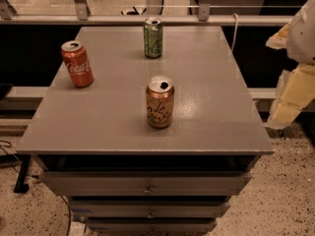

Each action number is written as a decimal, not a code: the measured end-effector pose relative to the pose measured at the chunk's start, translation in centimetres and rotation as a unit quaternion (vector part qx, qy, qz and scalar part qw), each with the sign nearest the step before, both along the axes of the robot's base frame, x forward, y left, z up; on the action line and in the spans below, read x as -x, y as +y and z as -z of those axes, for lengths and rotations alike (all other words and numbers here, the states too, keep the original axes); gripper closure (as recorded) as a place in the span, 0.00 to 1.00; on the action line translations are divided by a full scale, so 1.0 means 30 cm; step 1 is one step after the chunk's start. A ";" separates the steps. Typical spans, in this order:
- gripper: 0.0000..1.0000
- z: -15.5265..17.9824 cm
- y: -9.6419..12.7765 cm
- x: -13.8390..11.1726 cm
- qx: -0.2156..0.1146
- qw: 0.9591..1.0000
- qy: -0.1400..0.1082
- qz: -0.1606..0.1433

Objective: Move orange can near coke can

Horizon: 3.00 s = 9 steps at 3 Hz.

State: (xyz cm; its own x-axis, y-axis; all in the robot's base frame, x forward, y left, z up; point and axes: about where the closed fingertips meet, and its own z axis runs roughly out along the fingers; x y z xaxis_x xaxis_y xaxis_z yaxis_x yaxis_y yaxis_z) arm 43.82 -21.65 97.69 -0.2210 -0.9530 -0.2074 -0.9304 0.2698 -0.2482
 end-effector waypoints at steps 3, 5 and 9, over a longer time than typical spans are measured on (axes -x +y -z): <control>0.00 0.145 0.166 -0.046 -0.143 0.988 -0.004 -0.050; 0.00 0.183 0.543 -0.114 -0.350 0.927 -0.010 -0.131; 0.18 0.240 0.782 -0.225 -0.495 0.855 -0.040 -0.149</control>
Offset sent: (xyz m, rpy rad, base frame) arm 0.0083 0.0578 -0.0489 0.4252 0.0153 0.1393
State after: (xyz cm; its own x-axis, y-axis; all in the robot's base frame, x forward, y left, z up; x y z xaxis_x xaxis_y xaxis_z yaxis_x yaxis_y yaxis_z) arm 50.58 1.81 90.50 0.0533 -0.3136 -0.9481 -0.9851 0.1388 -0.1013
